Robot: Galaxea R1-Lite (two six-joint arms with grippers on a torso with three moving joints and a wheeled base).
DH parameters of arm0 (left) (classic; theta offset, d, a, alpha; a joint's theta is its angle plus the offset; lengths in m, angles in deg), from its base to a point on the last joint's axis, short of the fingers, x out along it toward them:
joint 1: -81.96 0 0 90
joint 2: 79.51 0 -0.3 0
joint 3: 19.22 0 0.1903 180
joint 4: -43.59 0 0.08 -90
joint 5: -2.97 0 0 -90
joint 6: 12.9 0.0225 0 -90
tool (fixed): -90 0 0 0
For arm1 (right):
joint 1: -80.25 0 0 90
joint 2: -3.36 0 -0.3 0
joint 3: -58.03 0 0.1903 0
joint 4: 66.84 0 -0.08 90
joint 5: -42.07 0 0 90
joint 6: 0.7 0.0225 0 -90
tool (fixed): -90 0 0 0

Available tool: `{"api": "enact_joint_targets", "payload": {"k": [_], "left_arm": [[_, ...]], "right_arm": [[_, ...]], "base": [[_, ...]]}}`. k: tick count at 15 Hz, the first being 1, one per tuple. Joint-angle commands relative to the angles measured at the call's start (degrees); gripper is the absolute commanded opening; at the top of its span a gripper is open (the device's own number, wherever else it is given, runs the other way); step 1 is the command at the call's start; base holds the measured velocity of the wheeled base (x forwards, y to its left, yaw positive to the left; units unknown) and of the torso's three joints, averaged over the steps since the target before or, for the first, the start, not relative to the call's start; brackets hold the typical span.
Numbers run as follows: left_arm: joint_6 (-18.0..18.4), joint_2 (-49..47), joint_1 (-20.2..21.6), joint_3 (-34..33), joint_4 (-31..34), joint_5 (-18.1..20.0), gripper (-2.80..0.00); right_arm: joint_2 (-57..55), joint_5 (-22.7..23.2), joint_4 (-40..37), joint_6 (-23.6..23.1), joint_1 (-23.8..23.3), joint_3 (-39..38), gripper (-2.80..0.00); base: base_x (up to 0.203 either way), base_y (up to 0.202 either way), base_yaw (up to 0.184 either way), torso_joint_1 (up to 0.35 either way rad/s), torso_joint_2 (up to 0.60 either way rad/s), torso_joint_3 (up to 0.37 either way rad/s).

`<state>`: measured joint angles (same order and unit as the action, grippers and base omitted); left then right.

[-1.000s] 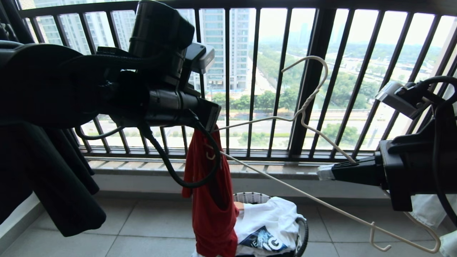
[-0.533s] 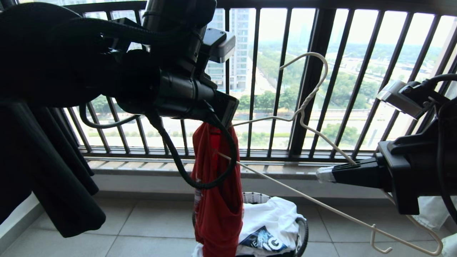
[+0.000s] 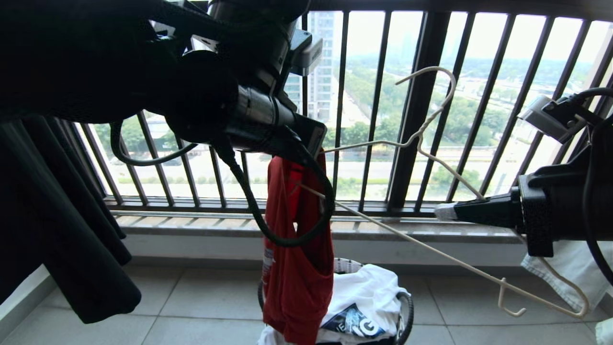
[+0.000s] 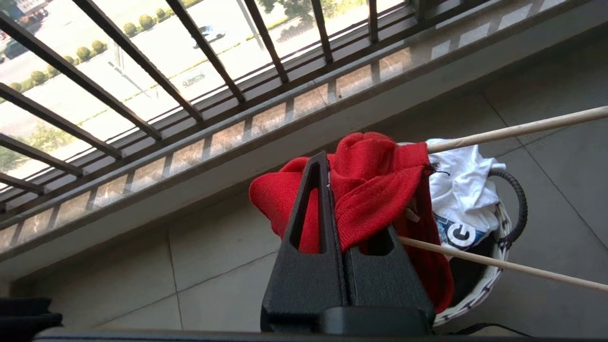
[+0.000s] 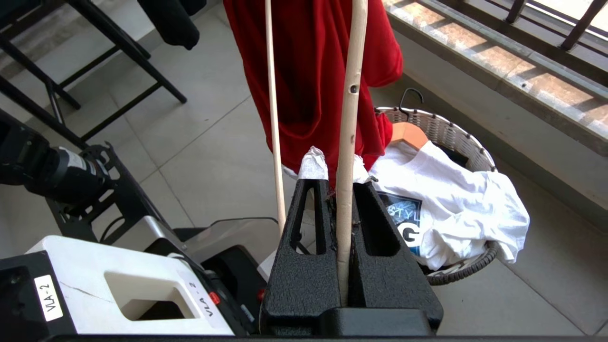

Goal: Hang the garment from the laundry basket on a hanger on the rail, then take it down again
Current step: Hang the clothes on the clothes rack

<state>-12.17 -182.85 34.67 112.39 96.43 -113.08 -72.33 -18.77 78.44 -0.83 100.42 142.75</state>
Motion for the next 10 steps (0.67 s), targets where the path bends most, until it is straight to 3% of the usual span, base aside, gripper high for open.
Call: {"api": "enact_joint_targets", "payload": {"k": [1, 6, 10], "left_arm": [[-0.11, -1.01, 1.38, 0.72, 0.15, -1.26, -2.8], [-0.03, -0.28, 1.53, 2.68, 0.15, -1.81, -2.8], [-0.2, -0.45, -0.87, 2.84, 0.07, -1.72, -2.8]], "right_arm": [[-0.32, 0.2, -0.32, -0.11, -0.4, 0.1, -2.8], [-1.85, 0.2, -0.52, -1.36, -0.86, -0.03, -2.8], [-4.4, 0.28, -0.25, -1.45, -0.37, -0.01, -2.8]], "base": [[0.0, 0.0, 0.0, 0.0, 0.0, 0.0], [0.0, 0.0, 0.0, 0.0, 0.0, 0.0], [0.0, 0.0, 0.0, 0.0, 0.0, 0.0]]}}
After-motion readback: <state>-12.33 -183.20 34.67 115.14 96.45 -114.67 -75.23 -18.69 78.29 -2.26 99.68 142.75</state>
